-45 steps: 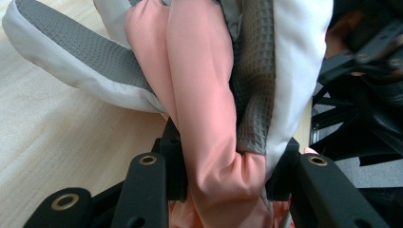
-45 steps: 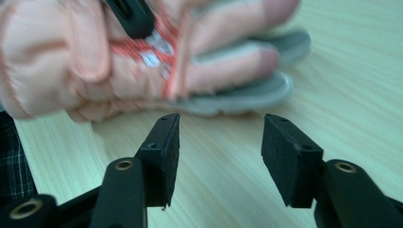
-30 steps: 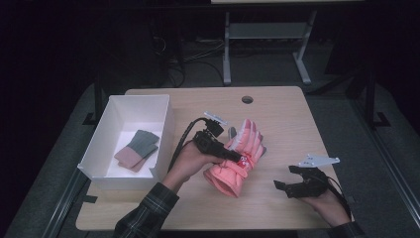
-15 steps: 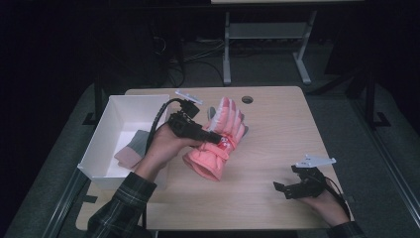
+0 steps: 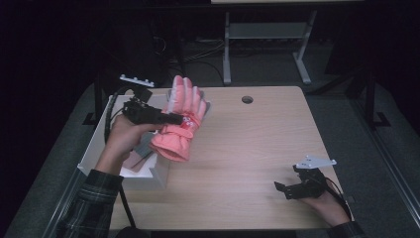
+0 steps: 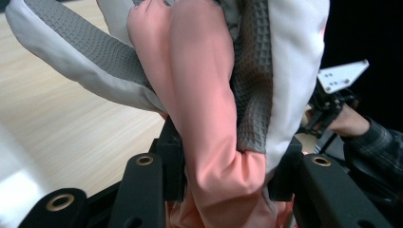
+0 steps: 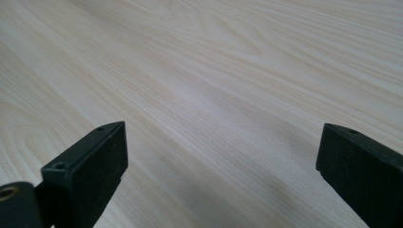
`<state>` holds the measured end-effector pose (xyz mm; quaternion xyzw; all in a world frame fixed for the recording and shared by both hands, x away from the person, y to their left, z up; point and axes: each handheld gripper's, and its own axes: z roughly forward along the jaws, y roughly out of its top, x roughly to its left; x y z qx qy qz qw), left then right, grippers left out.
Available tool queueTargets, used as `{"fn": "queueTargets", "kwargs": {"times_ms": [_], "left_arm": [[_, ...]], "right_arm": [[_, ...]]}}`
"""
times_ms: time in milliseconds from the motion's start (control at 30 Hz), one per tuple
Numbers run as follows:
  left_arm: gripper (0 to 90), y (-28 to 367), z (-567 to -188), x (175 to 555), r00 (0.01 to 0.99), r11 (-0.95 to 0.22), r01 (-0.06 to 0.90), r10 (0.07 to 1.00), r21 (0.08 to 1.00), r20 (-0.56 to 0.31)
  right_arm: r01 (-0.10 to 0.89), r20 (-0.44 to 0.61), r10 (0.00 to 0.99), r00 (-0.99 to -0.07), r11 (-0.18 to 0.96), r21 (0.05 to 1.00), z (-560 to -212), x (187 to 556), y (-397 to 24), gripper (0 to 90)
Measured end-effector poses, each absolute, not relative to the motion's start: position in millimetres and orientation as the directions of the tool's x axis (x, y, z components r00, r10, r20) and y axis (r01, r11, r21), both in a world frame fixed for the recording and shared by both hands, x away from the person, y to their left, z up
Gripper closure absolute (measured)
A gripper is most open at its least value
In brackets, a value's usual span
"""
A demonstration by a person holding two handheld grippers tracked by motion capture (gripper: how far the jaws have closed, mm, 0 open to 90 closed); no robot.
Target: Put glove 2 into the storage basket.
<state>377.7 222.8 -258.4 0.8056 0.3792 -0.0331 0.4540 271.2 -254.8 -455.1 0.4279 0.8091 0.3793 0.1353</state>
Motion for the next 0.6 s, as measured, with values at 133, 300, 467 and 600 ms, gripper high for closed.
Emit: {"fn": "queueTargets", "kwargs": {"times_ms": [133,300,467,600], "left_arm": [[58.5,253.6,-255.2,379.6,0.665,-0.253,0.663,0.63,0.704,-0.401],[58.5,291.2,-259.0,381.1,0.607,-0.186,0.69,0.675,0.7,-0.419],[58.5,316.5,-273.7,383.7,0.554,-0.155,0.723,0.712,0.674,-0.43],[58.4,330.4,-289.9,386.1,0.52,-0.146,0.747,0.736,0.649,-0.433]], "right_arm": [[0.583,0.113,0.791,-0.601,0.337,0.74,-454.1,273.0,-257.7,2.9],[0.572,0.106,0.787,-0.608,0.341,0.746,-452.1,275.0,-255.7,2.9],[0.565,0.095,0.782,-0.616,0.355,0.745,-451.3,274.0,-252.0,2.9],[0.565,0.092,0.785,-0.613,0.354,0.745,-450.8,274.0,-252.4,2.9]]}}
